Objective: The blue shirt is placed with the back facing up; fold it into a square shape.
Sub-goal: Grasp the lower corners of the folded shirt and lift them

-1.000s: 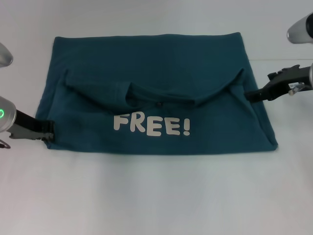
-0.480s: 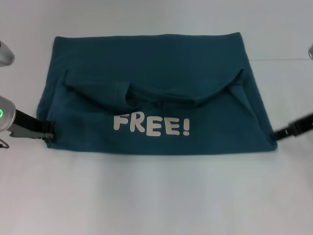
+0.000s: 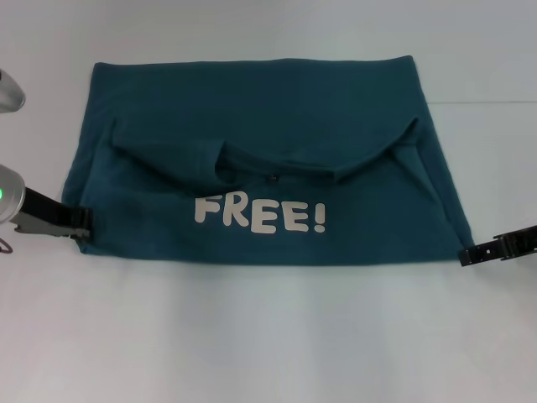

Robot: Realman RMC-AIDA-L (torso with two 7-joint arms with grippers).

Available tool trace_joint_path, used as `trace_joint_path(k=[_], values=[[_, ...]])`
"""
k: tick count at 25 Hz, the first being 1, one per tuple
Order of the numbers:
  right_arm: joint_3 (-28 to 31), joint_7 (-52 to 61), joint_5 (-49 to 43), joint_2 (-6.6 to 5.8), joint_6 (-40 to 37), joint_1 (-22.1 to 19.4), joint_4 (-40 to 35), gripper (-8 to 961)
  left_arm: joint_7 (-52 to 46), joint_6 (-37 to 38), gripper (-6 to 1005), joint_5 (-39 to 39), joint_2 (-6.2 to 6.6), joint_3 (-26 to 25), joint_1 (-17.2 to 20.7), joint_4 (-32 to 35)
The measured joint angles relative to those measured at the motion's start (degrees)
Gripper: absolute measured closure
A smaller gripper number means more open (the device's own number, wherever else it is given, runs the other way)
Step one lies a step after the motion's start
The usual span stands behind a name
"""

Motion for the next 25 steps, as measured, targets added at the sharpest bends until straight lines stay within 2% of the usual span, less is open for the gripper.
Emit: trace_joint_path(k=[6,12,25], values=[[-0.1,-0.4,0.8,-0.13,2.4,0.5,5.1,63,0.4,-0.5,947,-0.3,-0.27,0.0,0.0,-0.1],[-0.1,-0.1,0.9,-0.16,5.1,0.7,7.0,257,0.5,-0.6,946,-0.3,-0.45,0.0,0.1,-0.3],[-2.0,-0.5,3.2,-0.15,9.3,2.0,11.5,199,1.0,-0.7,947,-0.9,-0.71,0.0,0.8,-0.2]])
